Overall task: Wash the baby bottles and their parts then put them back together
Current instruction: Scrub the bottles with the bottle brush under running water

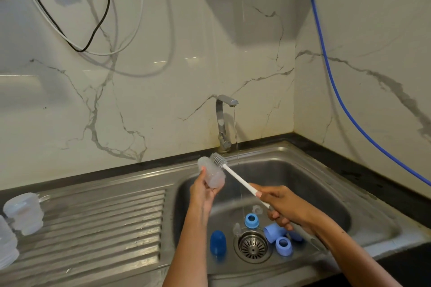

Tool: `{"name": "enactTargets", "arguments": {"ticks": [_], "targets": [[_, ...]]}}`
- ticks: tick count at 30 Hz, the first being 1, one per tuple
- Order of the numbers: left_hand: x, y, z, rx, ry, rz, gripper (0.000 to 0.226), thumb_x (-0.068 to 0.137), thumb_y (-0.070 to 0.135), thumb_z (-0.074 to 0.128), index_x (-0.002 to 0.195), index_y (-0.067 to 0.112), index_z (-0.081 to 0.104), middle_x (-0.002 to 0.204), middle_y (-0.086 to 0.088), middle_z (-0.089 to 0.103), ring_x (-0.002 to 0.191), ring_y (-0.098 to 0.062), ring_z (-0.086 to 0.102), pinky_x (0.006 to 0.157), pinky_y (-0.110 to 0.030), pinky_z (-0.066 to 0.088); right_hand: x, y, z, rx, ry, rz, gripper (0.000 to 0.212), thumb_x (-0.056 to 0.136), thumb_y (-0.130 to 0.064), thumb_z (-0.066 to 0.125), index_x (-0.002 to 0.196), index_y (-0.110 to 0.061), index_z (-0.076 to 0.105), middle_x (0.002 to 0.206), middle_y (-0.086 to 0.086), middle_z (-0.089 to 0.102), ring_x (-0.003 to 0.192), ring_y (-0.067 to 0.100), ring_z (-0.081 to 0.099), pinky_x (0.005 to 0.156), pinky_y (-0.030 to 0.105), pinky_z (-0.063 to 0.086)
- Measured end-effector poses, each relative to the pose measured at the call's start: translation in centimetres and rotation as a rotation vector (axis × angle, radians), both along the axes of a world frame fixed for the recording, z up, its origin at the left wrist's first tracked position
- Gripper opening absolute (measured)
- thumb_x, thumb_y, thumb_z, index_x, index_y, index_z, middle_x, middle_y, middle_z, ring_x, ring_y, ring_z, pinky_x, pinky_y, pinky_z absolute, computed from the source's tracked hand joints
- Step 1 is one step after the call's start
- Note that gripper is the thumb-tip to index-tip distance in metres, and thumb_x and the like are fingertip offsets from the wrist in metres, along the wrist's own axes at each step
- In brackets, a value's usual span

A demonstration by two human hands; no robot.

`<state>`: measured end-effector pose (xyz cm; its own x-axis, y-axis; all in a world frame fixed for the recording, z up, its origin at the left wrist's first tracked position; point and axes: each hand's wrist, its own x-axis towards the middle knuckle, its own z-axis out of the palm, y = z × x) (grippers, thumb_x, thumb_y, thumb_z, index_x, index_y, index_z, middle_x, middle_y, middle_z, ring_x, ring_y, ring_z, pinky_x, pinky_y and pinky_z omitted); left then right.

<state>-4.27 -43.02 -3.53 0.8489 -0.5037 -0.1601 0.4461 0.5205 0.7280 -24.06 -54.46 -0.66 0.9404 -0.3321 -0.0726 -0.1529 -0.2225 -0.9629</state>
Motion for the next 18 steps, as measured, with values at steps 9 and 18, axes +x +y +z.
{"name": "enactTargets", "arguments": {"ticks": [9, 18], "targets": [[-0.8, -0.1, 0.9, -0.155, 0.01, -0.173, 0.047, 0.092, 0.02, 0.056, 0.133, 0.001, 0.044, 0.124, -0.026, 0.057, 0.115, -0.037, 0.057, 0.087, -0.047, 0.053, 2.4, 0.4, -0.5, -0.196, -0.01, -0.112, 0.034, 0.102, -0.035, 0.039, 0.135, -0.042, 0.046, 0.063, 0.002, 0.044, 0.039, 0.004, 0.035, 0.039, 0.019, 0.034], [-0.2, -0.3, 0.5, -0.223, 0.168, -0.019, 0.051, 0.099, 0.02, 0.047, 0.143, 0.001, 0.03, 0.142, -0.028, 0.041, 0.129, -0.039, 0.044, 0.108, -0.052, 0.035, 0.1, -0.1, -0.5, -0.151, 0.047, 0.011, 0.031, 0.102, -0.034, 0.042, 0.13, -0.045, 0.049, 0.057, -0.002, 0.043, 0.041, 0.004, 0.034, 0.04, 0.018, 0.033]]}}
